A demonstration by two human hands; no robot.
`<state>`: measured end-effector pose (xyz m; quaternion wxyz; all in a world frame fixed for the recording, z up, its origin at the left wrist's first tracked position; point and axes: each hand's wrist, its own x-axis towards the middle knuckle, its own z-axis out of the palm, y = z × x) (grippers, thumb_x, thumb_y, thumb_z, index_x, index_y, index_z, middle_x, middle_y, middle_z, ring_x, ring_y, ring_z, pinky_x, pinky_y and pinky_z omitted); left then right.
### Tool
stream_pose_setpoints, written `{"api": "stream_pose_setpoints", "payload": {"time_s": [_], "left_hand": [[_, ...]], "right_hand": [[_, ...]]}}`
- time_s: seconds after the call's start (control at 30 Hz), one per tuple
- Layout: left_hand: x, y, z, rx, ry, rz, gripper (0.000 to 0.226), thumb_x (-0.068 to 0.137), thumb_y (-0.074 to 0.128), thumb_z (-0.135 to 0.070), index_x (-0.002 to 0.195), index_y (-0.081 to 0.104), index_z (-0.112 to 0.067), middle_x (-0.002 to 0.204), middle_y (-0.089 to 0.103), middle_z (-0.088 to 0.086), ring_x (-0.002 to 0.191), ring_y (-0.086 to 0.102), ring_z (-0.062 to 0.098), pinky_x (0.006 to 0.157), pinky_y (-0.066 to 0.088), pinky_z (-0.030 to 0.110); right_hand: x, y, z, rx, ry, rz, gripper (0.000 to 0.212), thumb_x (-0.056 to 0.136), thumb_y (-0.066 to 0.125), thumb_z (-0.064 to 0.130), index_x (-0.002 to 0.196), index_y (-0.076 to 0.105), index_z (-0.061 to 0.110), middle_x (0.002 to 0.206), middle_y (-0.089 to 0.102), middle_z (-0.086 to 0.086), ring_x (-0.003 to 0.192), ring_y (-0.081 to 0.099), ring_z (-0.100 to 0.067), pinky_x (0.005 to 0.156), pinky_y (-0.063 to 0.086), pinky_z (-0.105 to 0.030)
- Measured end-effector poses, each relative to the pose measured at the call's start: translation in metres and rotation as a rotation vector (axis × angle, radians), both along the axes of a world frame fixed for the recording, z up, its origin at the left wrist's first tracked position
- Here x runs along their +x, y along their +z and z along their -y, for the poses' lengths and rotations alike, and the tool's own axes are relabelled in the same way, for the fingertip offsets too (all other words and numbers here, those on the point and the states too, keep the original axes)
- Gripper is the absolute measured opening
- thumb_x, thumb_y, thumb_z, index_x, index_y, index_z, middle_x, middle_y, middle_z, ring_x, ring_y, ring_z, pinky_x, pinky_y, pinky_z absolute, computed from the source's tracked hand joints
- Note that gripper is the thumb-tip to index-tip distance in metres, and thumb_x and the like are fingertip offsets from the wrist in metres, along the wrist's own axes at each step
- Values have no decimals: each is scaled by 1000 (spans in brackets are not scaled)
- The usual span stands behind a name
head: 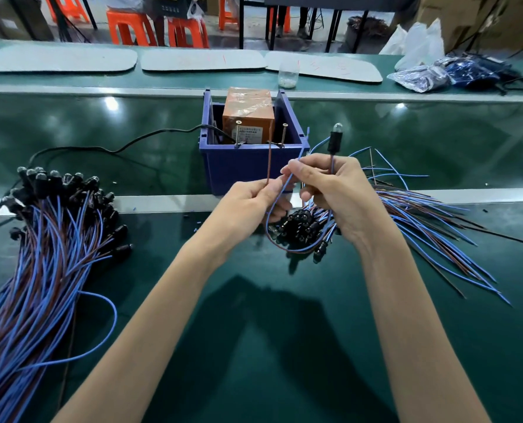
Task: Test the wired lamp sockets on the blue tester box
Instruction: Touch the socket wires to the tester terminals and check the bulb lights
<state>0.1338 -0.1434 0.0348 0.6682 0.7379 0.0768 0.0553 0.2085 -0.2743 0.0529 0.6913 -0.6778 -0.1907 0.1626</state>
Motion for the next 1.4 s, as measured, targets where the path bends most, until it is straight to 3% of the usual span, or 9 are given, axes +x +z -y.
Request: {"api": "stream_pose_setpoints", "payload": {"time_s": [0.1, 0.2, 0.3, 0.4, 0.7, 0.87, 1.0, 1.13, 1.4], "left_hand": [[2, -4, -5, 33, 100, 122, 28, 100, 45, -5, 117, 61, -20, 77, 66, -9, 72, 65, -3, 87, 54, 23], [2, -5, -7, 16, 112, 171, 36, 100, 42, 1, 132, 50, -14, 74, 67, -9, 74, 68, 3, 78, 56, 22], [0, -4, -2, 12, 14, 155, 27, 104, 36, -12, 108, 59, -25, 65, 64, -10, 59, 61, 5, 62, 52, 18], [0, -7, 5, 45, 18, 143, 41, 105, 34, -21, 78, 63, -30, 50, 47, -15, 45, 36, 2, 49, 32, 21], [2, -10, 0, 128, 21, 57, 37, 105, 35, -16, 74, 55, -12, 45, 38, -15, 42, 34, 1, 47, 28, 12], [2, -9, -3, 229, -69, 1, 40, 104, 38, -19, 71, 60, -17, 51, 32, -11, 50, 26, 9, 49, 23, 24], [0, -7, -7, 252, -145, -39, 39, 104, 36, -20, 74, 62, -18, 42, 34, -15, 47, 28, 4, 48, 24, 21], [0, -4, -8, 143, -66, 32, 36, 104, 36, -26, 79, 58, -12, 43, 36, -17, 43, 34, 0, 43, 26, 9], [1, -5, -7, 90, 75, 143, 30, 104, 40, -21, 77, 52, -16, 48, 34, -16, 45, 27, 2, 42, 23, 15]], "right_hand": [[0, -1, 0, -17, 38, 19, 13, 90, 65, 14, 79, 71, 11, 72, 74, -3, 40, 46, -5, 41, 32, -10], [0, -4, -1, -54, 18, 71, 11, 88, 67, 16, 80, 73, 12, 62, 67, -1, 43, 40, -5, 41, 29, -8], [-3, -2, -2, -38, -7, 97, 7, 86, 70, 12, 79, 73, 11, 47, 52, 11, 39, 40, -1, 40, 30, -7], [-6, 2, -3, 56, -6, 21, 3, 85, 69, 5, 83, 69, 4, 49, 61, 9, 36, 47, 1, 40, 32, -3], [-2, 4, -3, 150, -185, -26, 7, 86, 70, 11, 79, 69, 13, 64, 68, -2, 39, 31, -5, 37, 25, -12], [-4, 2, -6, 151, -183, -2, 8, 86, 69, 9, 79, 69, 12, 67, 66, -3, 39, 34, -3, 38, 27, -10], [-2, 1, -5, 124, -172, 9, 8, 87, 68, 6, 79, 66, 8, 69, 60, -7, 40, 33, -4, 38, 27, -11], [-2, 0, -5, 127, -165, 0, 12, 87, 68, 8, 76, 64, 10, 66, 61, -1, 39, 39, 0, 38, 28, -10], [0, 0, -4, 123, -104, -6, 11, 88, 67, 11, 78, 63, 9, 66, 69, 1, 39, 35, -4, 37, 26, -11]]}}
